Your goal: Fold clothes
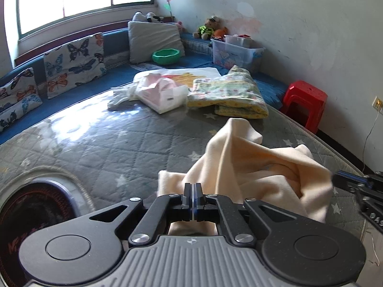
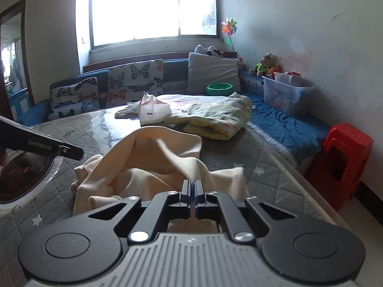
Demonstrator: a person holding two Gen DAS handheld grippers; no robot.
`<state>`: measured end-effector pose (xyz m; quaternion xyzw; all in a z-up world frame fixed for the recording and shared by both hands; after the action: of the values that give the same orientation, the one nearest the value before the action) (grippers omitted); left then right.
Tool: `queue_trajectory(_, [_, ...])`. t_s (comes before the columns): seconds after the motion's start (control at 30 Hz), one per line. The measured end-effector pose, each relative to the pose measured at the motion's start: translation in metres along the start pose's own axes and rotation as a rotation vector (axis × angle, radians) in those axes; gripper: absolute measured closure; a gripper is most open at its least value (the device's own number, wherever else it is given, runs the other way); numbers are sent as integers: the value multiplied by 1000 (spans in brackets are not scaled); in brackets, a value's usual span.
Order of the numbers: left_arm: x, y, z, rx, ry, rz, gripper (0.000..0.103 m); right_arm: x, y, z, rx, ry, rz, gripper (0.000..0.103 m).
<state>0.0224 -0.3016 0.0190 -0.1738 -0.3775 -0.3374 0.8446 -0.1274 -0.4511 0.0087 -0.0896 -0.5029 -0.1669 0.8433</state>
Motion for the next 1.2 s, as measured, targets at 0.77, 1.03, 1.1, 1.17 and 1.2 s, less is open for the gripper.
queue_trajectory(0.77, [8,-21,-41,-37,48,-20,51,8,10,-32,37,29,-57,66])
queue_trajectory(1.03, [0,-21,-51,-54,72,-18,100,-4,7,-51,25,78,-25,97])
queue_trajectory(1.1, [1,-18,-43,-53,51,-16,101,-3,5,-42,17,57,-14,99])
queue_trajectory(1.17, [4,-14,-31,-49,26,-13,101,-2,4,-30,6,31,5,99])
queue_trajectory(1.2, [5,-11,-24,-46,13,-10,101,-1,3,-23,2,18,11,100])
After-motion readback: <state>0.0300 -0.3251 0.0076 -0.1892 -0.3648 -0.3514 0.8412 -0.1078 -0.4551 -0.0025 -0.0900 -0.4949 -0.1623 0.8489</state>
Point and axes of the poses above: each gripper's, at about its wrist camera, not at the fingertips, and z roughly against the way its jaws point, y to its left, x to its top, the point moved 10 cm from there along -z, roughly the way its jaws point, and after that the axes turned 3 degrees about -y, right-handed, at the moved point
